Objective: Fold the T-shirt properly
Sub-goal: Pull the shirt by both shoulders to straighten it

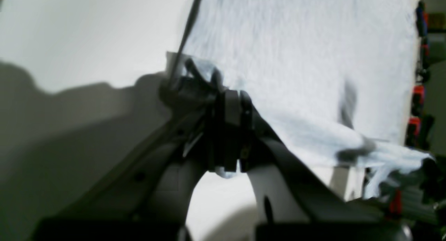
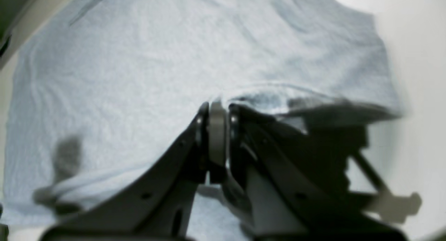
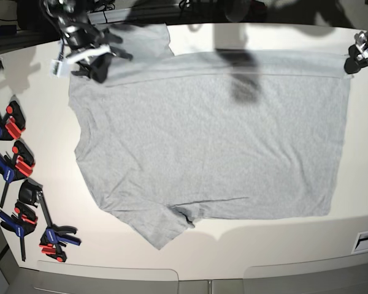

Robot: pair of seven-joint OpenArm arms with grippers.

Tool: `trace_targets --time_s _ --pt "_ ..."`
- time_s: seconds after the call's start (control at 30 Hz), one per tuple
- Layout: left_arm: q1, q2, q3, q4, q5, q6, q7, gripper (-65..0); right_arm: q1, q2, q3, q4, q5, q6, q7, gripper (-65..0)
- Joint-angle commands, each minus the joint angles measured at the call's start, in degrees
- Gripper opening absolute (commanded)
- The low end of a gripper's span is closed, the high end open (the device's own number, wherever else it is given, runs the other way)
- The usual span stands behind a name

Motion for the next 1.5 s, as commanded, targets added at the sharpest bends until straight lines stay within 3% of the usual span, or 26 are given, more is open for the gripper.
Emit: trace_targets --time_s 0.0,0.13,0.37,0.5,0.6,1.0,1.1,1.27,1.47 --pt "-1.0 -1.1 0.5 0.8 -0.4 -0.5 -1.4 -65.0 0.8 0.2 -0.7 0.4 -0.2 0.4 1.7 -65.0" --pt "-4.7 -1.2 3.5 0.8 3.0 -0.5 -6.1 -65.0 5.4 0.2 -3.5 -1.5 -3.2 0.4 2.9 -65.0" --pt "-9.8 -1.7 3.5 0.8 5.3 -0.5 -6.3 -65.0 11.8 0.2 -5.5 -8.7 -4.5 0.4 3.6 -65.0" --pt "-10.6 -1.7 3.5 0.8 9.2 3.1 -10.6 -65.0 15.4 0.2 -5.5 -11.4 -4.5 0.4 3.6 -65.0" --pt "-10.6 -1.7 3.5 0.8 11.8 3.1 -14.0 -65.0 17.6 0.2 -5.5 -11.8 -6.2 0.4 3.5 -65.0" --pt "-13.1 -4.0 3.5 0.8 12.0 3.1 -14.6 -65.0 22.5 0.4 -5.5 -13.4 -9.0 0.4 4.3 -65.0" --pt "-13.1 -4.0 3.5 0.8 14.6 3.1 -14.6 -65.0 24.5 0.7 -5.5 -16.1 -9.8 0.4 4.5 -65.0" --pt "-13.1 -4.0 3.5 0.8 17.4 6.4 -15.6 -65.0 28.5 1.0 -5.5 -21.1 -10.4 0.4 4.8 -65.0" --pt "-13.1 -4.0 3.5 0.8 18.7 6.6 -16.1 -65.0 31.1 1.0 -5.5 -23.5 -10.4 0.4 4.6 -65.0"
